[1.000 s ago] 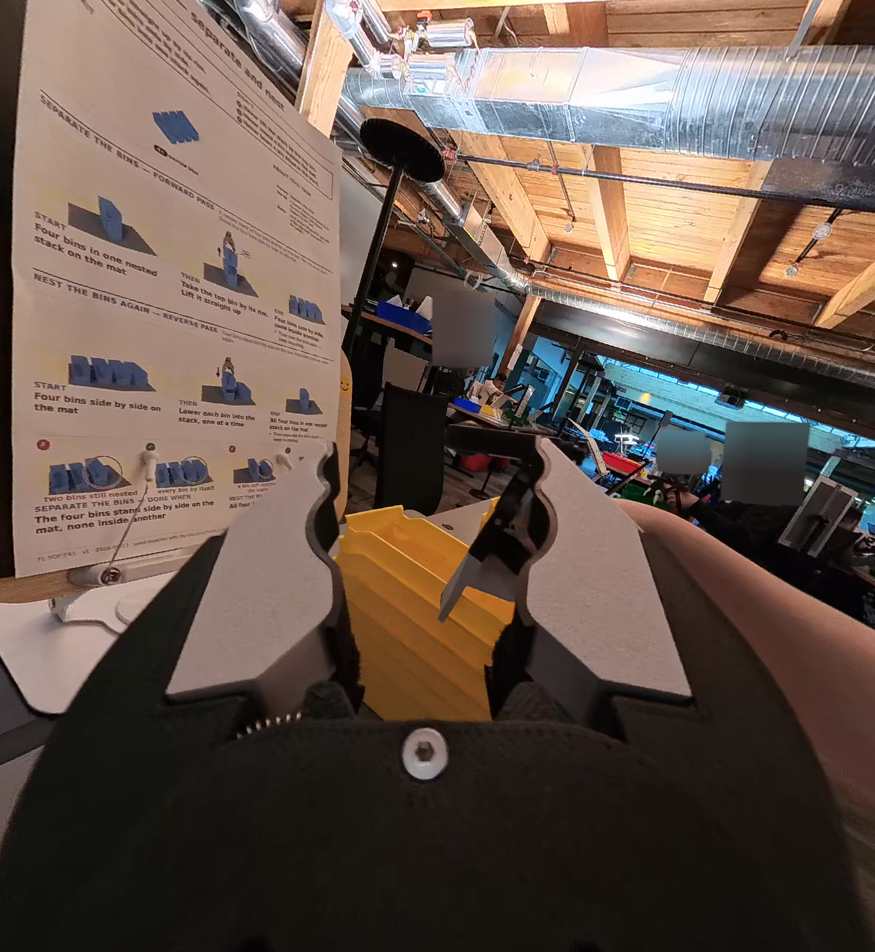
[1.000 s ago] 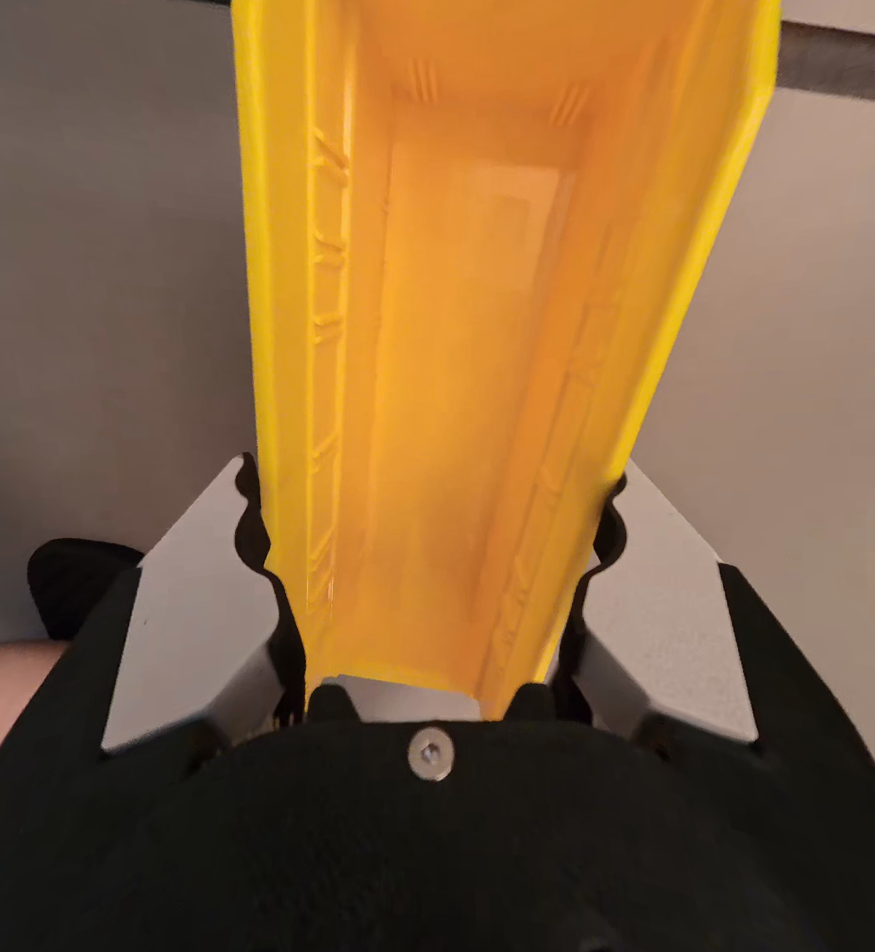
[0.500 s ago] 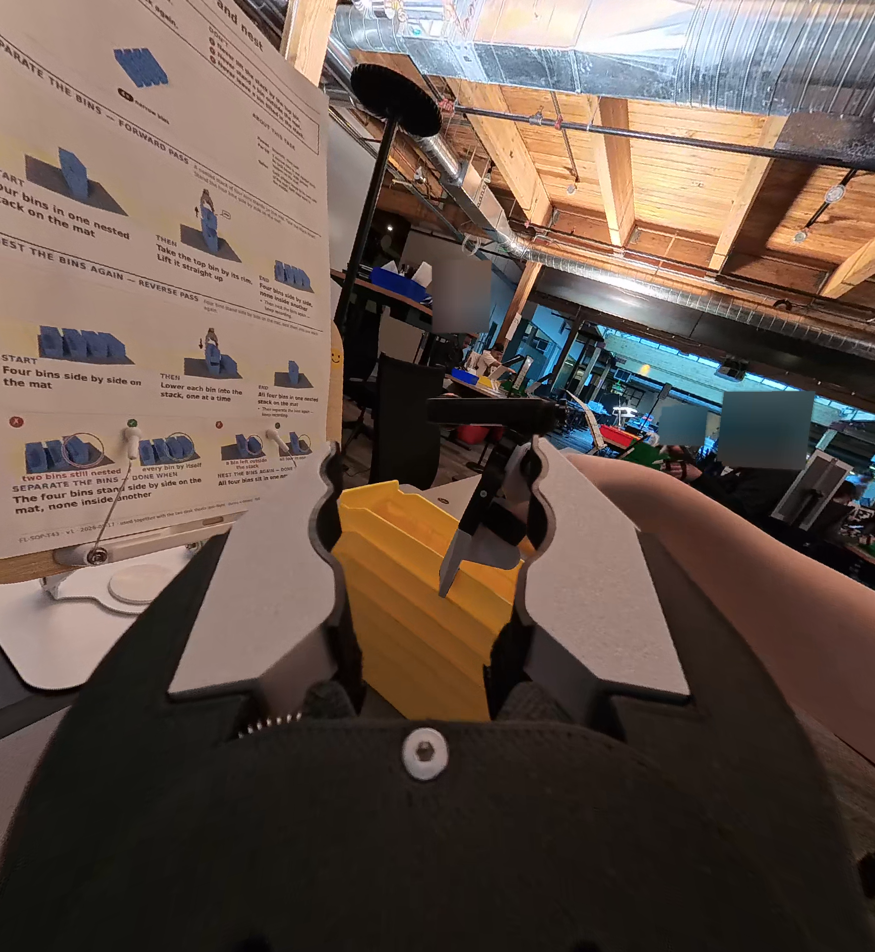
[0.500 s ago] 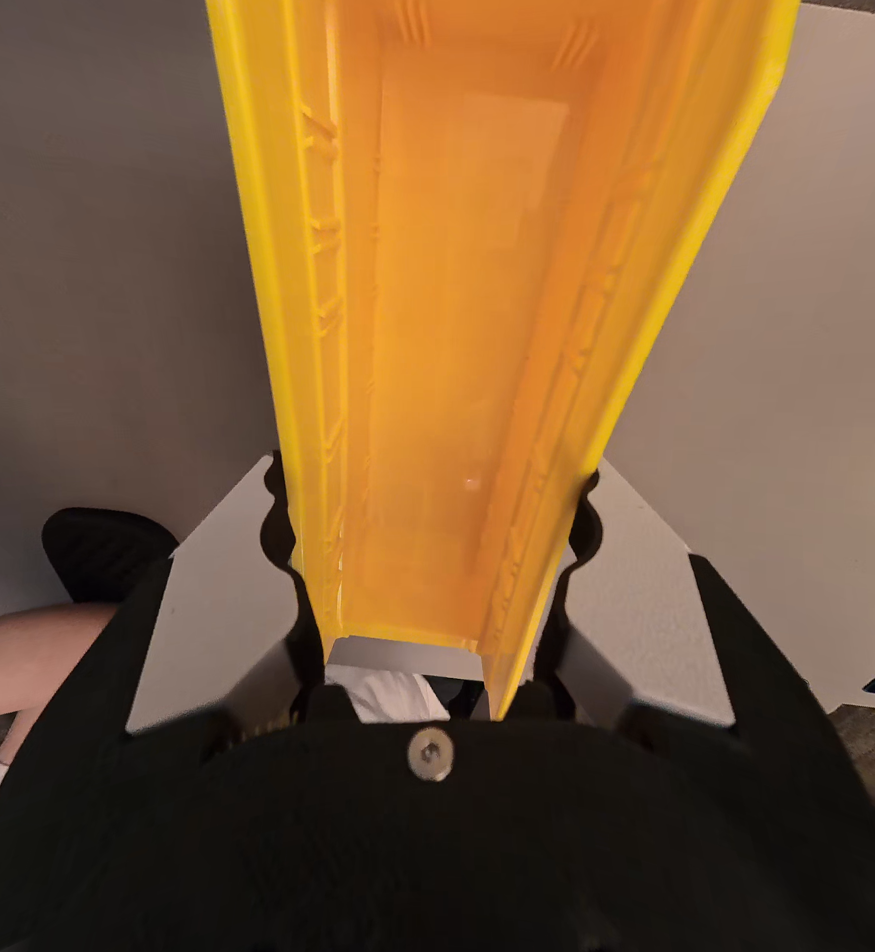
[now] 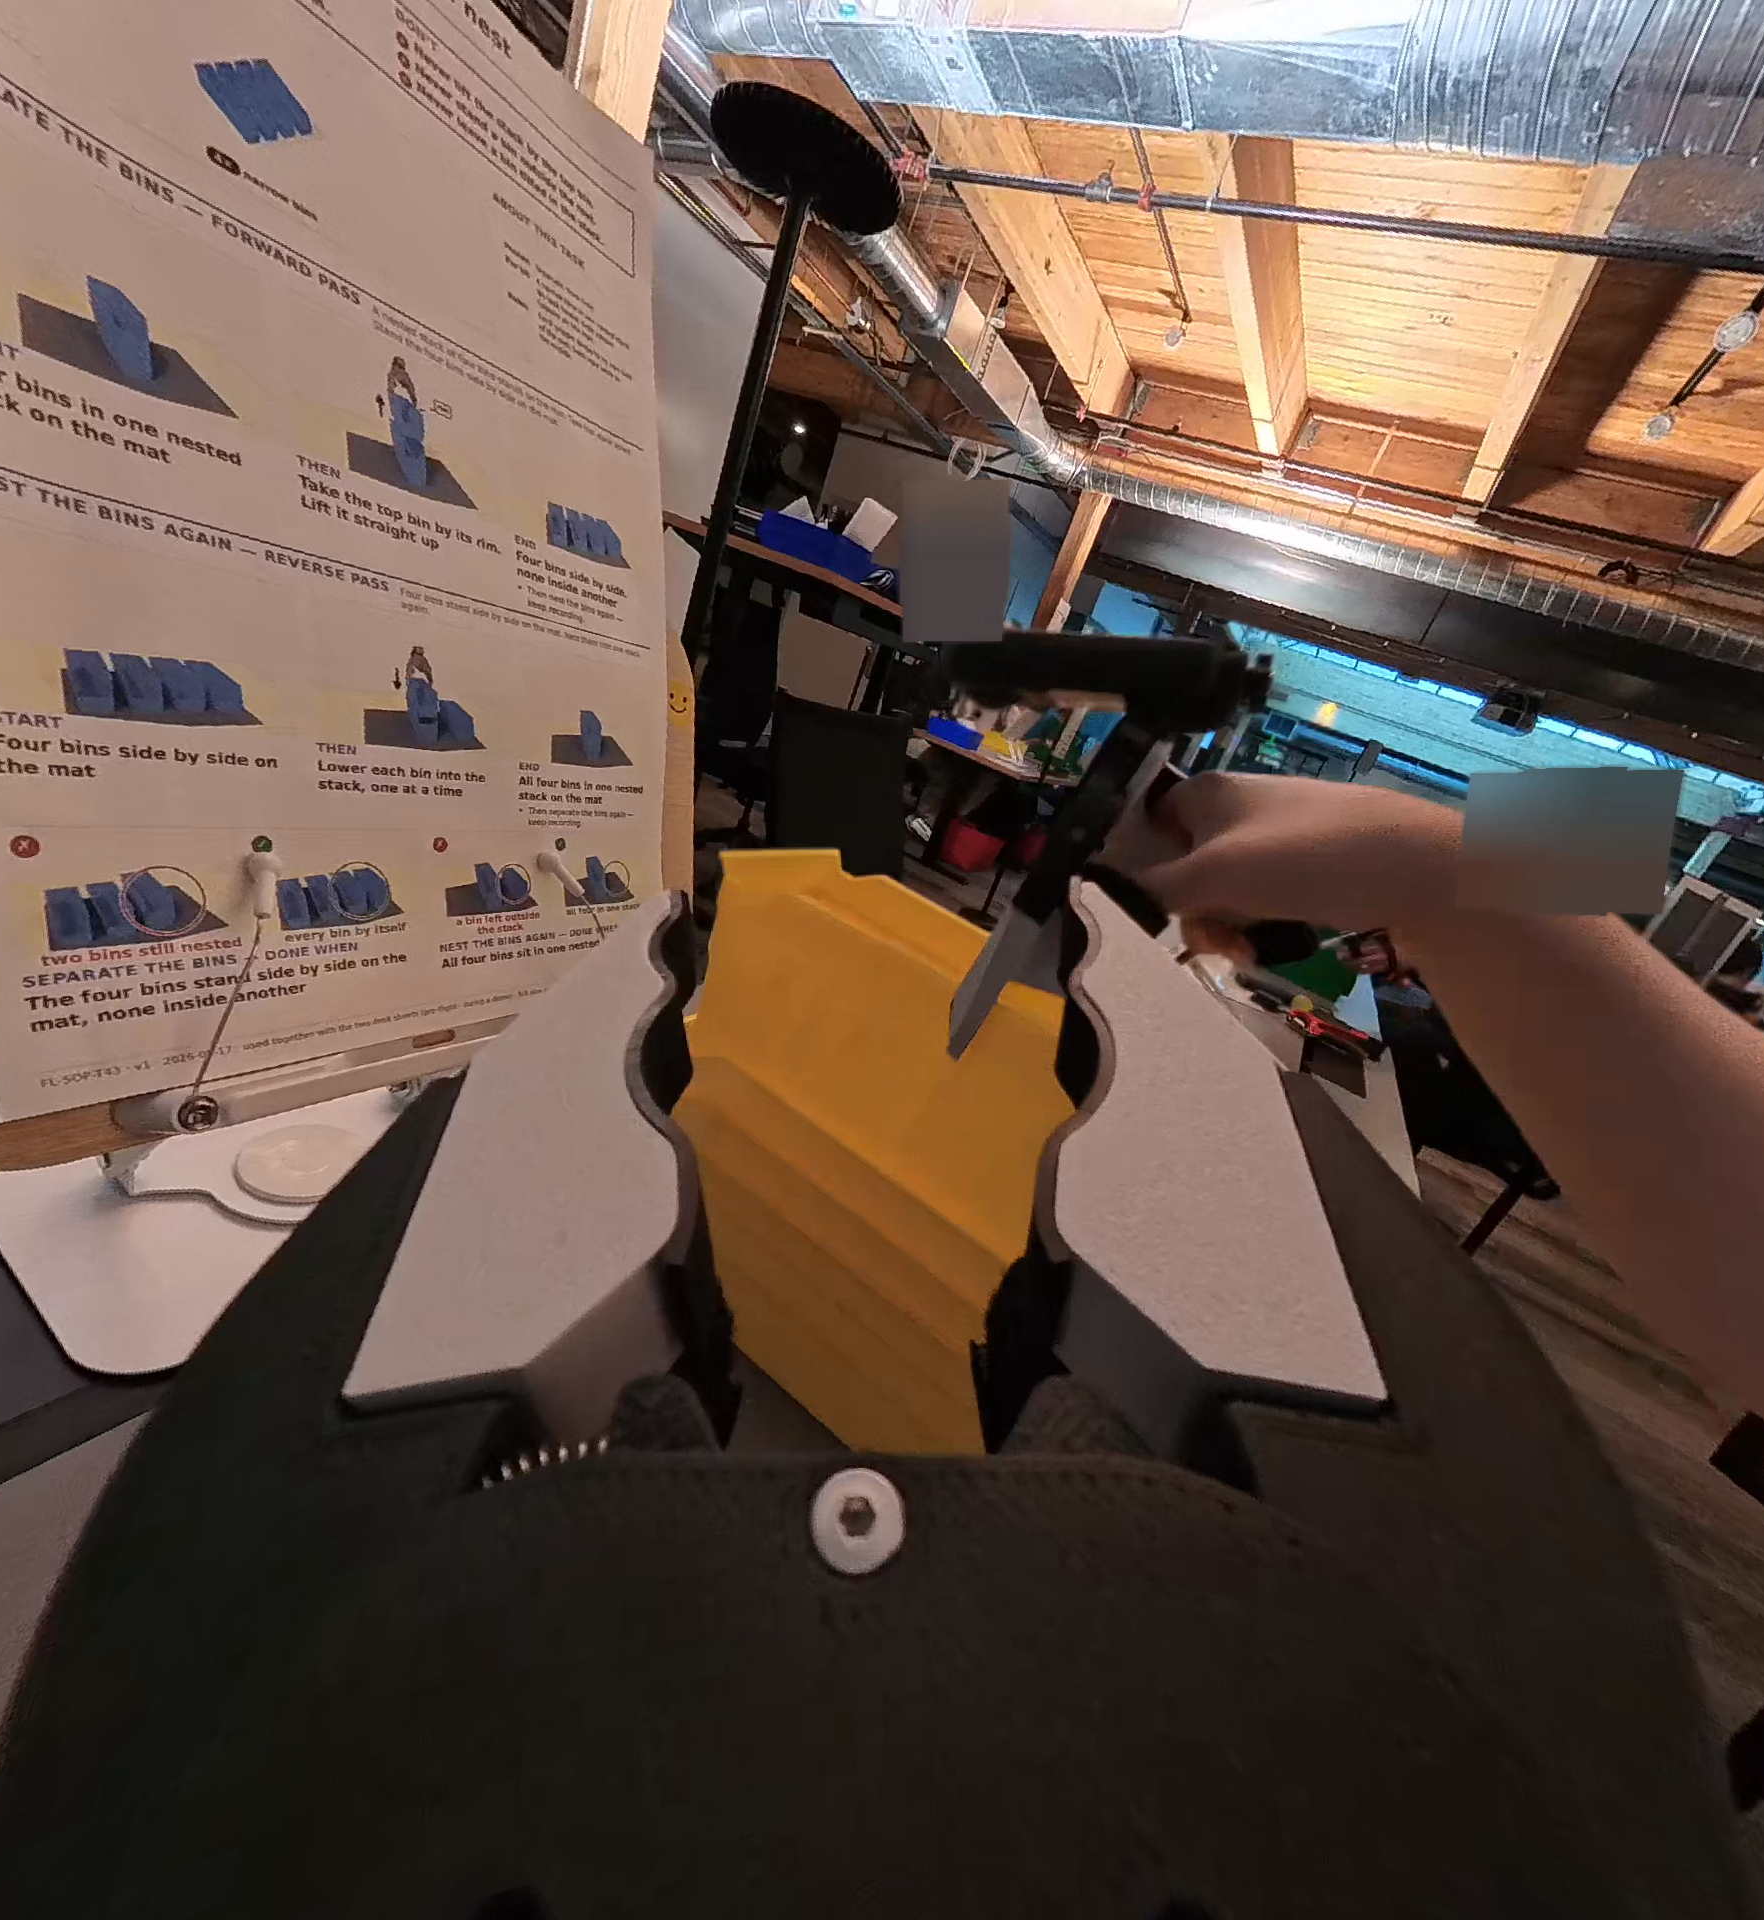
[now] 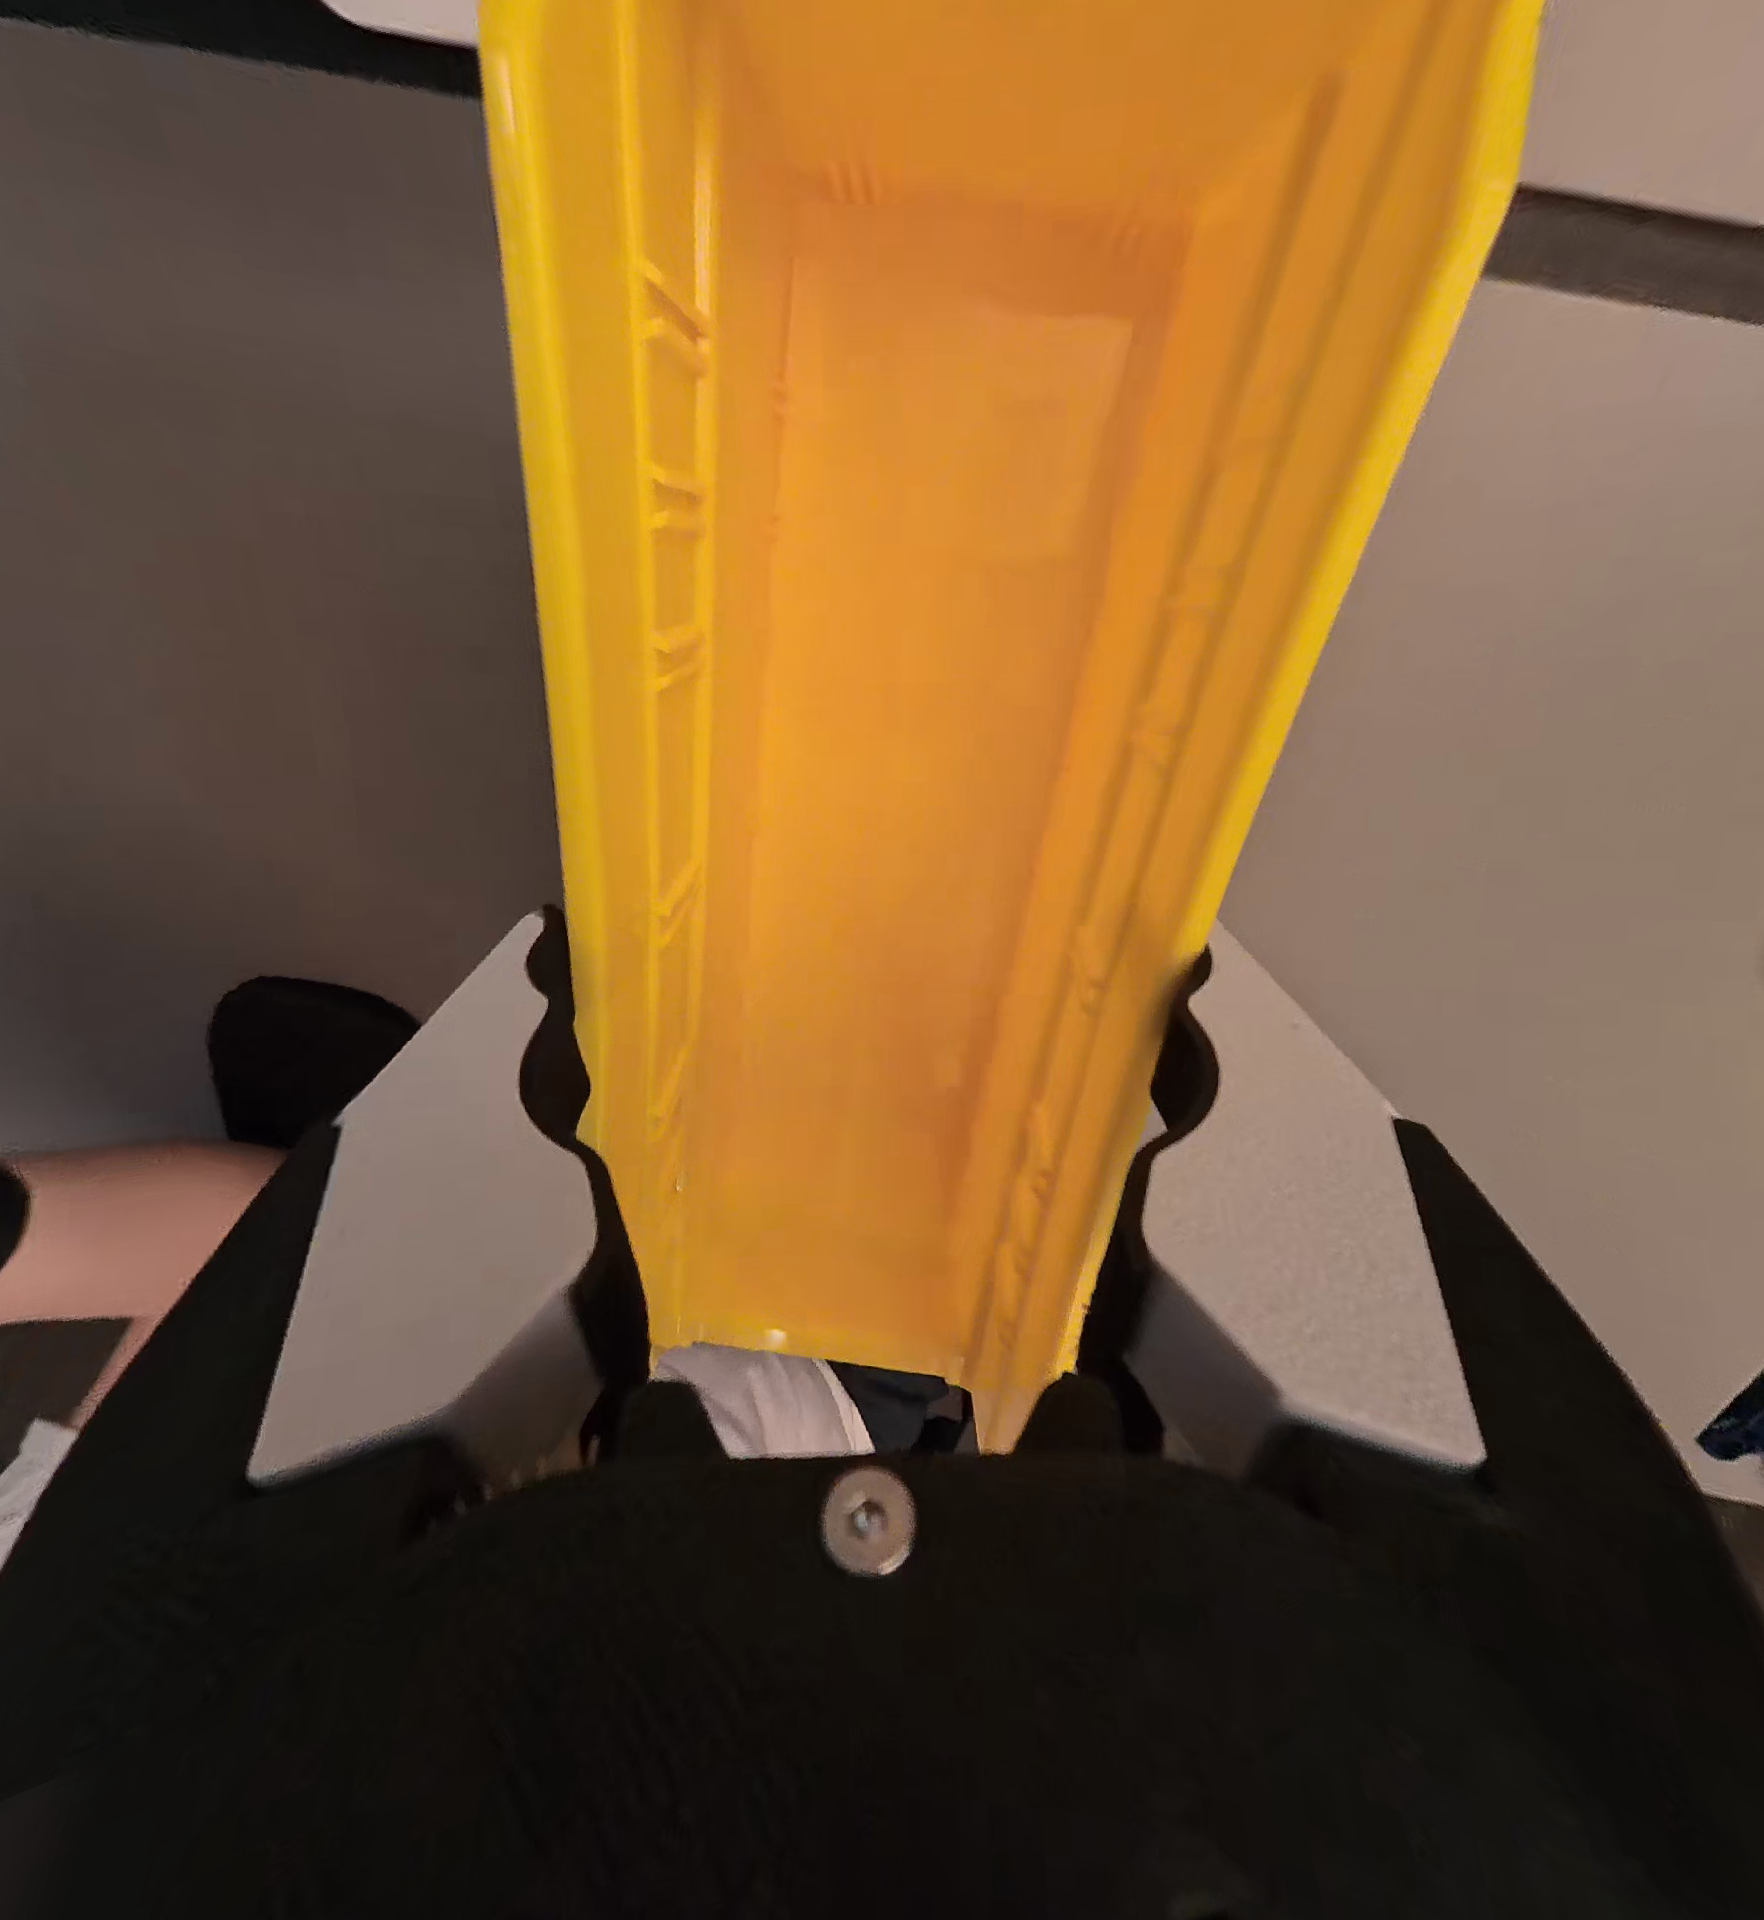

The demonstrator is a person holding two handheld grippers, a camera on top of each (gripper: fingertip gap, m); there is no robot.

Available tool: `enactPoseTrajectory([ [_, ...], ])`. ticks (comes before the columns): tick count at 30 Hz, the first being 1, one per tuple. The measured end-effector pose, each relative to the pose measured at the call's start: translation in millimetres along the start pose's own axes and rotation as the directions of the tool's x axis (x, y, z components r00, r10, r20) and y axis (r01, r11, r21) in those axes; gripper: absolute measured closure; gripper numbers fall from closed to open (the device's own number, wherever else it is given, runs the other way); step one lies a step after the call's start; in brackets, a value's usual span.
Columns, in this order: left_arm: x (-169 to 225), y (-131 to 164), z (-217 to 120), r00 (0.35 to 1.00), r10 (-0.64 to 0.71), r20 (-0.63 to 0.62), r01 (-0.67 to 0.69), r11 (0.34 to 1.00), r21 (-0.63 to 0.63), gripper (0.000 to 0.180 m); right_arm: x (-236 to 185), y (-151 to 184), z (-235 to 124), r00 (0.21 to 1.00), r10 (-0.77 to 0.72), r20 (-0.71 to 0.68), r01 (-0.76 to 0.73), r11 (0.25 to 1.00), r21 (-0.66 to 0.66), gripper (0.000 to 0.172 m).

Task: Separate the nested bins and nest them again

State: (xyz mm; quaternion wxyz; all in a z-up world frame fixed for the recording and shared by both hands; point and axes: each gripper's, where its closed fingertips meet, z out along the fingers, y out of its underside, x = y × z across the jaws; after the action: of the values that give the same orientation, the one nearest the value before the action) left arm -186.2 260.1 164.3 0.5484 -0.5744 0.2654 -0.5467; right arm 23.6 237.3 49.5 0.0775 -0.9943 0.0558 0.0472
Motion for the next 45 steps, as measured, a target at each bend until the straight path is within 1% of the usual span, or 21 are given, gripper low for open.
enactPoseTrajectory([
  [4,2,-2,-1,1.000,-0.002,-0.003,0.002,1.000,0.008,0.111,7,0,-40,0.999,-0.025,0.038,0.022,0.996,0.088,0.059],
  [7,3,-2,0,1.000,-0.001,-0.002,0.001,1.000,0.006,0.111,30,5,-66,1.000,-0.013,0.025,0.009,0.989,0.146,0.058],
  [10,6,0,1,1.000,0.000,-0.005,0.000,1.000,-0.002,0.111,63,12,-77,1.000,0.020,0.005,-0.021,0.984,0.178,0.058],
  [12,7,0,3,1.000,0.006,-0.007,-0.006,1.000,-0.007,0.111,89,18,-73,0.999,0.055,-0.005,-0.053,0.982,0.181,0.058],
  [15,10,2,5,1.000,0.016,-0.008,-0.016,1.000,-0.017,0.111,126,27,-52,0.995,0.094,-0.029,-0.088,0.984,0.157,0.059],
  [19,19,4,8,0.999,0.032,-0.012,-0.033,0.999,-0.037,0.111,161,43,-2,0.993,0.112,-0.047,-0.108,0.991,0.082,0.059],
  [23,26,1,7,0.997,0.073,-0.010,-0.073,0.997,-0.036,0.111,178,56,52,0.992,0.121,-0.027,-0.120,0.993,0.008,0.059],
  [26,23,2,7,0.997,0.079,0.006,-0.079,0.996,-0.043,0.111,183,60,81,0.994,0.111,0.002,-0.111,0.994,-0.016,0.058],
  [30,20,4,9,0.997,0.074,0.023,-0.073,0.996,-0.052,0.111,186,62,101,0.995,0.095,0.013,-0.095,0.995,-0.023,0.056],
  [32,19,8,13,0.996,0.081,0.034,-0.079,0.995,-0.065,0.111,186,62,107,0.996,0.090,0.018,-0.089,0.996,-0.019,0.052],
  [35,15,19,25,0.993,0.099,0.072,-0.092,0.992,-0.089,0.109,184,70,118,0.997,0.058,0.049,-0.055,0.996,-0.068,0.047],
  [37,17,27,36,0.990,0.114,0.088,-0.105,0.990,-0.095,0.106,182,71,121,0.997,0.019,0.068,-0.015,0.998,-0.058,0.046],
  [38,20,32,43,0.989,0.120,0.088,-0.111,0.988,-0.105,0.104,182,69,120,0.997,0.005,0.082,-0.003,1.000,-0.031,0.047],
  [39,23,39,49,0.988,0.129,0.087,-0.118,0.985,-0.125,0.101,179,64,114,0.994,-0.008,0.111,0.006,1.000,0.017,0.054],
  [42,32,66,68,0.980,0.179,0.090,-0.156,0.962,-0.223,0.095,181,45,79,0.989,-0.075,0.130,0.043,0.971,0.236,0.059],
  [43,36,75,74,0.976,0.200,0.088,-0.173,0.952,-0.252,0.093,182,38,62,0.986,-0.116,0.120,0.071,0.942,0.328,0.059],
  [44,41,82,79,0.972,0.223,0.078,-0.194,0.943,-0.272,0.092,183,29,42,0.980,-0.172,0.099,0.113,0.893,0.436,0.059],
  [45,47,90,83,0.966,0.250,0.065,-0.221,0.931,-0.290,0.091,182,20,20,0.971,-0.231,0.064,0.159,0.820,0.549,0.059],
])
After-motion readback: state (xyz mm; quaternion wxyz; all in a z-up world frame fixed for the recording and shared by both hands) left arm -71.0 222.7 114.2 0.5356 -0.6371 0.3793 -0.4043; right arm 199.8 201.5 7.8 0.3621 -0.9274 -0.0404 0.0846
